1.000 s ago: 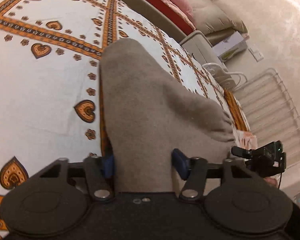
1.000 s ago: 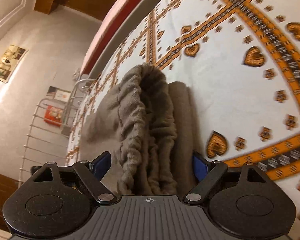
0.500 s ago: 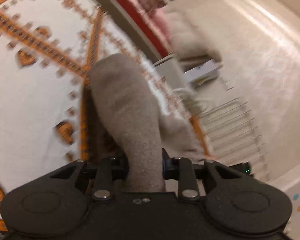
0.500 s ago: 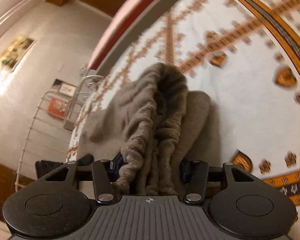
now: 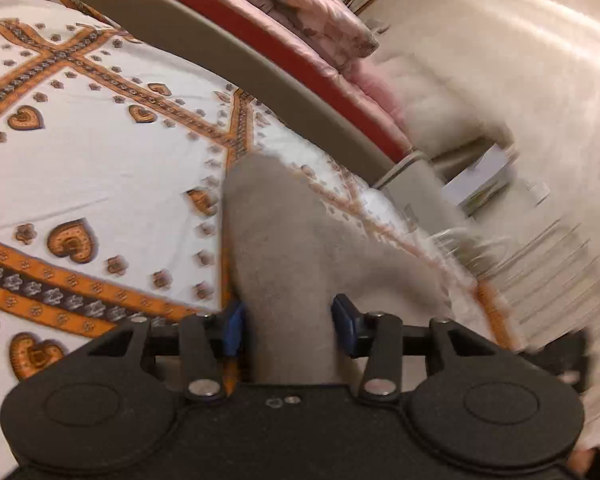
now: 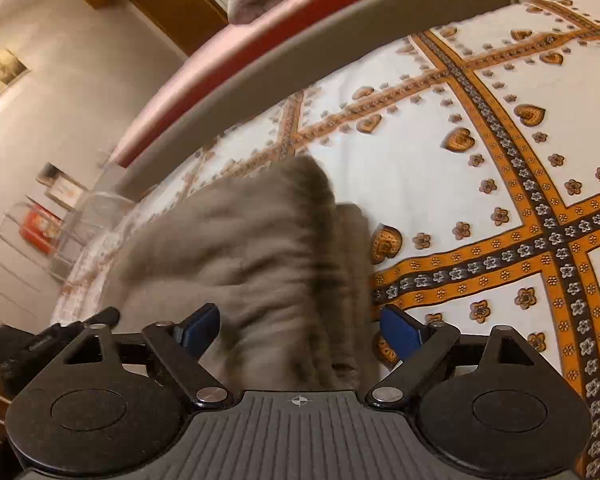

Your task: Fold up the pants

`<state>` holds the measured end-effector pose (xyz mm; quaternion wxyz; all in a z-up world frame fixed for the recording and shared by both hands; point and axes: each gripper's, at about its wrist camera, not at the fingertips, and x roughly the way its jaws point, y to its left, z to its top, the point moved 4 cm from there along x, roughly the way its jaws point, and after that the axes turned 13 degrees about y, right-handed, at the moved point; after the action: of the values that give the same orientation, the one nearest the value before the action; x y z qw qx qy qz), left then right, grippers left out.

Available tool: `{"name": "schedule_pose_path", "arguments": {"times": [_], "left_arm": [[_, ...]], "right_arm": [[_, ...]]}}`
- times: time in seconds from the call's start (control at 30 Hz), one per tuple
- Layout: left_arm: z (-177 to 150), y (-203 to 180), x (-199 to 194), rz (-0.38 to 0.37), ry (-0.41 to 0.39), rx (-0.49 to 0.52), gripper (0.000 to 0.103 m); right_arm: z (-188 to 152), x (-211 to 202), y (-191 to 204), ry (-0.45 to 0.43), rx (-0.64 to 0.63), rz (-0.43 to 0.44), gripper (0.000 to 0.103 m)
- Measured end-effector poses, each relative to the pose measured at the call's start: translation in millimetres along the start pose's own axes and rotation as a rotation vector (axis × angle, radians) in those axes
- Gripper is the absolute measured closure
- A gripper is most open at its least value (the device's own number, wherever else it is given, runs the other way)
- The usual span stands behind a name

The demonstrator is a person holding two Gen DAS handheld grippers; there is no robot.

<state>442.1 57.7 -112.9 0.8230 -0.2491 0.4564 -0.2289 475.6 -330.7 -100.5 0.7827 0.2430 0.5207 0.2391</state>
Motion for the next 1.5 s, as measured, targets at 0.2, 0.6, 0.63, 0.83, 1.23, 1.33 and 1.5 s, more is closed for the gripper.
{"name": "schedule_pose_path", "arguments": {"times": [0.2, 0.6, 0.63, 0.83, 1.23, 1.33, 1.5], "left_arm": [[-10, -26, 0, 0.188, 0.001, 0.184, 0.037], [-53, -88, -92, 0.31, -0.105, 0.225, 0.006], [-64, -91, -100, 0.324, -0.1, 0.225, 0.006], [-131, -119, -151, 0.387, -0.126, 0.259, 0.006], [-228, -163, -203, 0.396, -0.207, 0.331, 0.006], [-250, -171, -212, 0.413, -0.22, 0.347, 0.006], [-270, -178, -214, 0.414, -0.232, 0.369, 0.006]], "right_arm": [[-10, 12, 10, -0.014, -0.087, -0.024, 0.01], [-91, -90, 34, -0.049, -0.107, -0.105, 0.0], [-103, -102, 41, -0.069, -0.126, -0.125, 0.0], [-177, -150, 79, -0.165, -0.277, -0.302, 0.0], [-293, -176, 141, -0.284, -0.361, -0.292, 0.0], [-315, -179, 152, -0.292, -0.363, -0.275, 0.0], [-337, -181, 166, -0.328, -0.414, -0.307, 0.0]]}}
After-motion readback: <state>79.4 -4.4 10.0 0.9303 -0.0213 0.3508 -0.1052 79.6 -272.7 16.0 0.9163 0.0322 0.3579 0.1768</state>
